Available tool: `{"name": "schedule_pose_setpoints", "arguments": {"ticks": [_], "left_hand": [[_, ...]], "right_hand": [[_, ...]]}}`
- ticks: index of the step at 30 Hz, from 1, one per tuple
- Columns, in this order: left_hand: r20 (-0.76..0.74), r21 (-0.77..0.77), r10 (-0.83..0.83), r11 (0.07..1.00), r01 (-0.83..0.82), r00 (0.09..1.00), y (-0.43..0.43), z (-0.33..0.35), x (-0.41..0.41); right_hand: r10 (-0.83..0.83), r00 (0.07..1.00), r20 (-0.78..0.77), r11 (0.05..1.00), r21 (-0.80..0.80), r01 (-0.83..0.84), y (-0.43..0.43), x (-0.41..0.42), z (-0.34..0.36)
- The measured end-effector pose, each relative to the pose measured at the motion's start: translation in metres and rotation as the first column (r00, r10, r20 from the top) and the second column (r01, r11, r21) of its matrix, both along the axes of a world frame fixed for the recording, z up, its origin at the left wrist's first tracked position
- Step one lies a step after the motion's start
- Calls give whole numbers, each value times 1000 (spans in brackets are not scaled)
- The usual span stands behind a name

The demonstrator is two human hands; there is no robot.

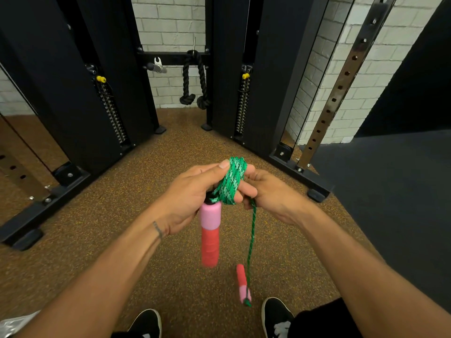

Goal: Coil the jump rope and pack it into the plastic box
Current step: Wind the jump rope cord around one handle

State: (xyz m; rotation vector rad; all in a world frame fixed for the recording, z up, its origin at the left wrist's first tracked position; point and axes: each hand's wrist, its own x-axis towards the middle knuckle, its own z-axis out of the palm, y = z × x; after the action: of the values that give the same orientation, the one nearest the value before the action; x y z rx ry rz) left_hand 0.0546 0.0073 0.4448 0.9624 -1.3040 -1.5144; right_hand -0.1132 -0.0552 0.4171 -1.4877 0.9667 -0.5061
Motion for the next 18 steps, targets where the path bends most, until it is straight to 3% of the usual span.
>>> {"name": "schedule_pose_setpoints", "arguments": {"ticks": [6, 11, 15, 18], "left_hand": [[18, -54, 5, 999, -5, 1000, 1, 2, 4], [-51, -4, 124, 992, -124, 991, -1, 6, 5], [61, -43, 266, 964, -263, 962, -6, 4, 8], [143, -85, 272, 961, -262, 952, -7, 2, 6]], "right_hand": [[7, 997, -81, 999, -43, -11, 7, 1, 5], [121, 983, -139, 991, -39, -128, 12, 5, 7], [168, 974, -153, 982, -60, -179, 17, 6, 9], [209, 968, -136, 972, -77, -221, 20, 4, 12]]}}
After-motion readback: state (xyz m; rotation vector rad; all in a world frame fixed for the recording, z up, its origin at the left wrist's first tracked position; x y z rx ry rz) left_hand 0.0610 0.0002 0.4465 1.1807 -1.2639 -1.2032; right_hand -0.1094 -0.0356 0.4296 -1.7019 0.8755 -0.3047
